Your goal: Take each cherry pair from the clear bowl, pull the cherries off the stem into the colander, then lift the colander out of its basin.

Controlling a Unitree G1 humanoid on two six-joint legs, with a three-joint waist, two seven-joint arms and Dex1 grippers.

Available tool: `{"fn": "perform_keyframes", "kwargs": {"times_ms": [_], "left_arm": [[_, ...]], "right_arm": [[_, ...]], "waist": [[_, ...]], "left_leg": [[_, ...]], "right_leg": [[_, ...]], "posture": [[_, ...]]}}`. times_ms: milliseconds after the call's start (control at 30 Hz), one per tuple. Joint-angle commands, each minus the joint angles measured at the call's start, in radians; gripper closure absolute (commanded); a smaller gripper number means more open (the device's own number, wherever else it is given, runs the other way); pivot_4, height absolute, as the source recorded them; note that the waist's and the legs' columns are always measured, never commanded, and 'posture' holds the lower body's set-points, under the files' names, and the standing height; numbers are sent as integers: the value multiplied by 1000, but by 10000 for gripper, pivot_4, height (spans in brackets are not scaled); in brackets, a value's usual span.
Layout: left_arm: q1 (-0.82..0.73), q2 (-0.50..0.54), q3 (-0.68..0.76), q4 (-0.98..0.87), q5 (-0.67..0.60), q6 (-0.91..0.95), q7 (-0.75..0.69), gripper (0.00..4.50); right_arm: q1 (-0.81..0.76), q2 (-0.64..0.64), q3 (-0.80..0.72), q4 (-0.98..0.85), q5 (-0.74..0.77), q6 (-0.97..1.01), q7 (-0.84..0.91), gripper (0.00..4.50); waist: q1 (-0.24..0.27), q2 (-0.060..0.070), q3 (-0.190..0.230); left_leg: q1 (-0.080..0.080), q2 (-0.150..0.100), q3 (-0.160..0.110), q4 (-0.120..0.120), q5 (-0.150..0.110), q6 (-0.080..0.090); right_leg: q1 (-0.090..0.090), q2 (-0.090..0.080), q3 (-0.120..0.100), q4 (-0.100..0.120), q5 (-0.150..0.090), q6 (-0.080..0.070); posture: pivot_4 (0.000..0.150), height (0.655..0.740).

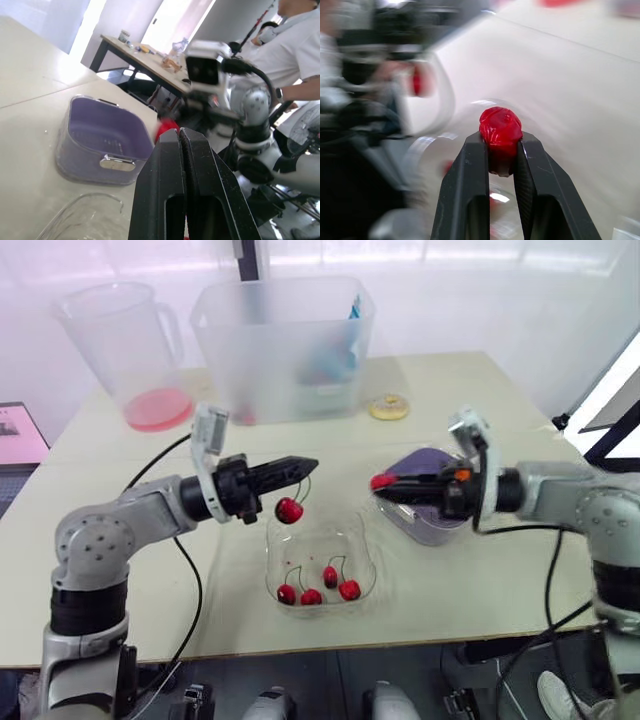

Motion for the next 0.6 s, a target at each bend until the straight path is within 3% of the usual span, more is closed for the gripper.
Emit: {"fn": "perform_keyframes", "kwargs": {"times_ms": [33, 200, 400, 500, 600], "left_arm": [[3, 27, 42, -13, -13, -22, -24, 45000], [-1, 42, 37, -1, 1, -28, -46, 45000], [-6, 41, 36, 2, 7, -34, -47, 45000], [-1, 41, 40, -6, 5, -36, -38, 45000], [3, 42, 41, -11, 4, -36, -34, 45000]], "right_arm": [[-37, -119, 85, 116, -226, -162, 49, 40651], [-59, -104, 238, 303, -456, -352, 90, 40651], [-85, -19, 294, 388, -545, -420, 148, 40651], [-90, -8, 286, 386, -565, -420, 166, 28962], [-92, -10, 271, 377, -574, -413, 182, 14428]], "waist": [[1, 0, 0], [-7, -1, 0], [-4, -1, 0], [0, -1, 0], [2, -1, 0]], "left_leg": [[0, 0, 0, 0, 0, 0], [0, 1, 5, 0, 0, 0], [0, 1, 6, -1, 0, 0], [0, 1, 4, -1, 0, 0], [0, 1, 2, 0, 0, 0]], "right_leg": [[0, 0, 0, 0, 0, 0], [0, 1, 0, 0, 0, 0], [-1, 0, 0, 0, 0, 0], [-1, 0, 0, 0, 0, 0], [-1, 0, 0, -1, 0, 0]], "posture": [[1500, 7400], [1500, 7400], [1500, 7400], [1500, 7400], [1500, 7400]]}}
